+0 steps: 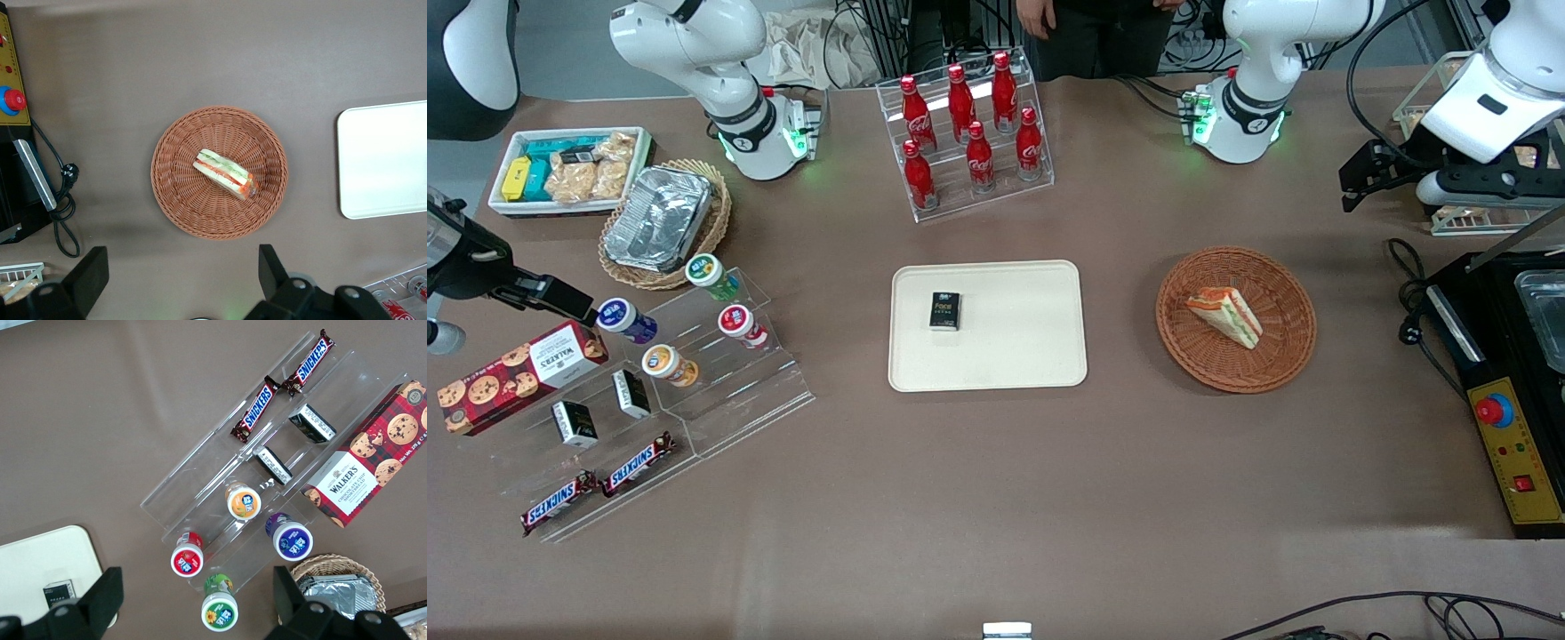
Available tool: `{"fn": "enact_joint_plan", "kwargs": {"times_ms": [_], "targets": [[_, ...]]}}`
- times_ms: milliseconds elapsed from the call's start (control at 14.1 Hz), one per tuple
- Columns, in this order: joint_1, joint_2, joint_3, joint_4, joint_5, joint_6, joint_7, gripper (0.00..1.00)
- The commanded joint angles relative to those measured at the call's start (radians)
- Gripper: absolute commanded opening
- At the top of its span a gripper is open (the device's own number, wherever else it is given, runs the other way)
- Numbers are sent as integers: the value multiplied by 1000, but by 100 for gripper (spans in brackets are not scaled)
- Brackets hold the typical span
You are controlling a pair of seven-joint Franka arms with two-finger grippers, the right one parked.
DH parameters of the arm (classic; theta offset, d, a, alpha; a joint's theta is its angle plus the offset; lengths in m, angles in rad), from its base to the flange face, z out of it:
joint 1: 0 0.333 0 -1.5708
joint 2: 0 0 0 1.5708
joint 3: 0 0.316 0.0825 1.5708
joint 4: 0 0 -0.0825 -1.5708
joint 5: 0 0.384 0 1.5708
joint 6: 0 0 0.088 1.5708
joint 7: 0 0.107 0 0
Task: Place sandwich from basket to tray
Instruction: 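Move the left gripper from rest toward the wicker basket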
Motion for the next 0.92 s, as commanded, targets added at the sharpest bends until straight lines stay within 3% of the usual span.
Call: {"fn": "enact_joint_plan", "kwargs": {"times_ms": [0, 496, 851], "targets": [[1, -6, -8, -1, 22, 17, -14, 100], [-6, 9, -14, 2, 43, 12, -27, 100], [-8, 13, -52, -6, -46, 6, -506, 100]]}}
